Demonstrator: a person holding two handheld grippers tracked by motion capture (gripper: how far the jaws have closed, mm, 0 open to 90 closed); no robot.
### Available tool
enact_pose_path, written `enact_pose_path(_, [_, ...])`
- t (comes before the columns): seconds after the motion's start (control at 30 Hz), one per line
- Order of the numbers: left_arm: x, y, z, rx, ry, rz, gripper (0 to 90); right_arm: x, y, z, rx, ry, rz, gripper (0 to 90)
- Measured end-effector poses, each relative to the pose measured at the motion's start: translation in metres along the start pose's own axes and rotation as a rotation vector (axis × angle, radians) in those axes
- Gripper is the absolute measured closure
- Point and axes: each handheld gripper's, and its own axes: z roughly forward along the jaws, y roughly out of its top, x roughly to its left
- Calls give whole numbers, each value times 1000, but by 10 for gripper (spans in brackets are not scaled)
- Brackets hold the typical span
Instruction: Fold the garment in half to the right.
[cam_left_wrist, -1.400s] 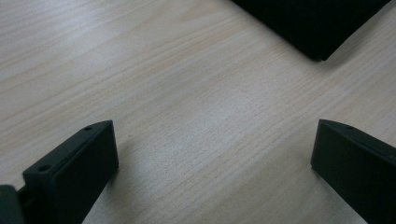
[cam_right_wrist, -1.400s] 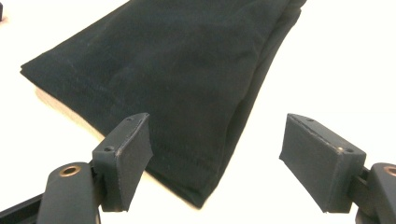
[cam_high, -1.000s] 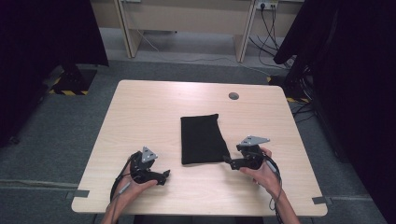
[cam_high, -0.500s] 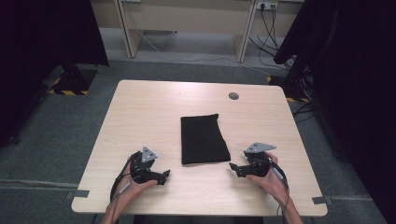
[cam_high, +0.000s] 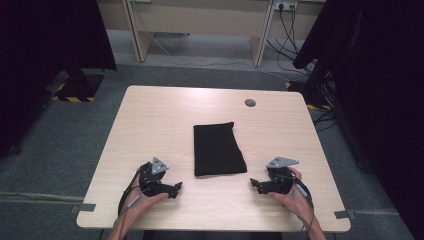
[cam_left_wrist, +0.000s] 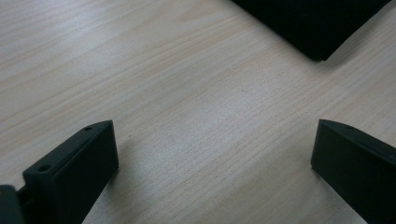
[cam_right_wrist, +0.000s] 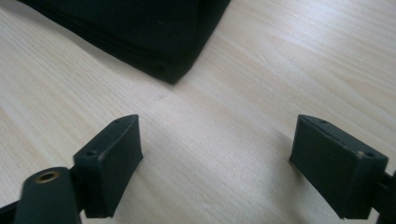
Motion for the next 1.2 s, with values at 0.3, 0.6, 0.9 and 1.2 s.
enact_pose_path(0.3, [0, 0, 0, 1, 0, 0, 0, 1, -7, -6, -2, -4, 4, 151])
enact_pose_path(0.6, [-4, -3, -3, 2, 3, -4, 0, 3, -12, -11, 1, -8, 6, 148])
enact_pose_path(0.9, [-9, -8, -8, 2, 1, 1, 0, 8, -20, -17, -3, -22, 16, 129])
enact_pose_path(1.2, [-12, -12, -13, 5, -3, 5, 0, 15, -29, -25, -10, -25, 20, 128])
